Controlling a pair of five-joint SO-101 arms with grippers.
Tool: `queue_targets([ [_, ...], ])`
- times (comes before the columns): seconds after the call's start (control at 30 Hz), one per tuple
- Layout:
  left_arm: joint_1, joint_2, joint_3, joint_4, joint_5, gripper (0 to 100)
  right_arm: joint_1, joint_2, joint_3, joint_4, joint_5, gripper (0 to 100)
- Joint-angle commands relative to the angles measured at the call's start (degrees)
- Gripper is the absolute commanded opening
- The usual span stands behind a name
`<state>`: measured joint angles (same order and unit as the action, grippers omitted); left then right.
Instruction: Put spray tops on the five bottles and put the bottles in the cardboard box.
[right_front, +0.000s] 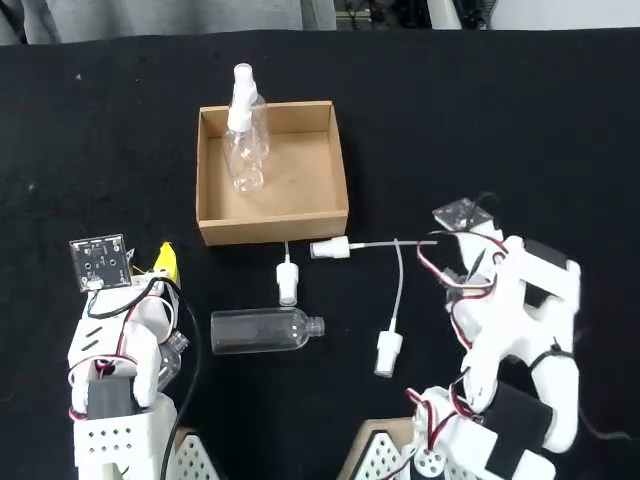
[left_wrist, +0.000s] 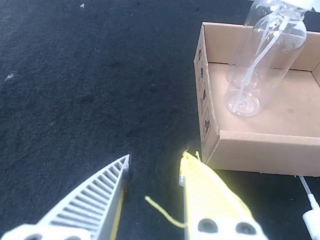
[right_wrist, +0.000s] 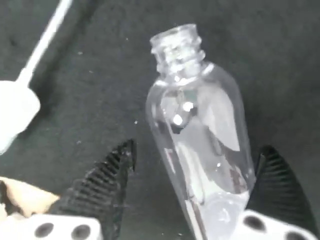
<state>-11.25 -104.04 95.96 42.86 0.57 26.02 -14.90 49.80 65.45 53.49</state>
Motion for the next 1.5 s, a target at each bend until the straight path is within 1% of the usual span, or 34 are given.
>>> queue_targets([
  [0.0,0.04,-0.44,1.45,0.09,0.18,16,-3.6,-2.95,-0.22,0.97,-0.7,33.7],
  [0.17,0.04,-0.44,1.45,0.09,0.18,16,-5.89,-2.95,-0.31,0.97,-0.26,33.7],
  [0.93,-0.13,-0.44,1.45,0.09,0.18,16,-6.07,-2.95,-1.45,1.67,19.25,33.7],
  [1.17,-0.31,-0.44,1.45,0.09,0.18,16,-6.42,-2.95,-1.63,1.58,23.12,33.7],
  [1.4,-0.22,-0.44,1.45,0.18,0.18,16,-6.59,-2.95,-1.8,1.14,23.56,33.6],
  [1.47,-0.13,-0.44,1.45,0.18,0.18,16,-6.59,-2.95,-1.8,1.14,25.67,33.5],
])
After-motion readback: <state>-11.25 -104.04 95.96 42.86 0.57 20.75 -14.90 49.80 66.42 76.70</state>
